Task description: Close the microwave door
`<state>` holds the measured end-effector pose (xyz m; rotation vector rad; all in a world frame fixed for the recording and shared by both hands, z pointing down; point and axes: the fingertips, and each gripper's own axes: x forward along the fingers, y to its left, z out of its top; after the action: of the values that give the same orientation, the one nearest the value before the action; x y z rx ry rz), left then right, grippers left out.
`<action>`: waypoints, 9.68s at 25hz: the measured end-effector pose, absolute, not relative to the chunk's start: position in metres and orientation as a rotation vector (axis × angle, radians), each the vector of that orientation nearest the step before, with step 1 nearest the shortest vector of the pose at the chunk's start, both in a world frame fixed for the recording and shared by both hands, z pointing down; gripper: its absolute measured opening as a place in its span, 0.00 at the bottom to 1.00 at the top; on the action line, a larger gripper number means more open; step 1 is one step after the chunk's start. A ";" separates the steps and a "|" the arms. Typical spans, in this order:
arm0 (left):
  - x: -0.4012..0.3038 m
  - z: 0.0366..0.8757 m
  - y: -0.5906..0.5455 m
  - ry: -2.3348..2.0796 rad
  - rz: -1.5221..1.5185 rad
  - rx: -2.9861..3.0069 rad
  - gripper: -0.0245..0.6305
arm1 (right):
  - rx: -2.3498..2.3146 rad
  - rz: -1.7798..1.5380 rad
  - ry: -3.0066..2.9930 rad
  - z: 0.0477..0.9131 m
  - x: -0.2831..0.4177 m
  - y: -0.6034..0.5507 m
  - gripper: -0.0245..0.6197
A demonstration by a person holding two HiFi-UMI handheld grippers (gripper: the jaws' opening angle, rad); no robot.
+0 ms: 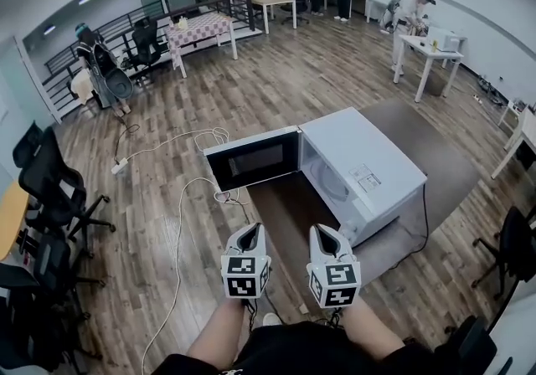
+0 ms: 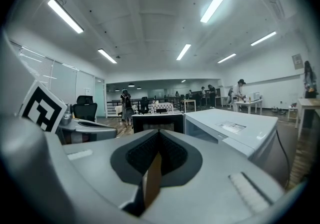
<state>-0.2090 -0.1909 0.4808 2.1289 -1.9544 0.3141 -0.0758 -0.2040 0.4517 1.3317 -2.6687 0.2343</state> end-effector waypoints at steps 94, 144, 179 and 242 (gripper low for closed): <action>-0.389 0.563 -0.345 -1.125 0.833 2.551 0.37 | 1.404 0.259 -2.411 0.513 -0.104 -0.241 0.05; -0.037 0.573 -0.315 -0.774 0.854 2.737 0.39 | 1.701 0.395 -2.336 0.515 0.057 -0.246 0.05; 0.010 0.572 -0.345 -0.733 0.829 2.746 0.35 | 1.775 0.382 -2.321 0.499 0.077 -0.249 0.05; -0.089 0.487 -0.258 -1.531 0.476 2.458 0.06 | 1.597 0.435 -2.547 0.479 0.022 -0.266 0.05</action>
<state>-0.0893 -0.2578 0.4869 2.4585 -1.5306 0.4763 0.0218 -0.2661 0.4793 1.5973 -2.5466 0.4355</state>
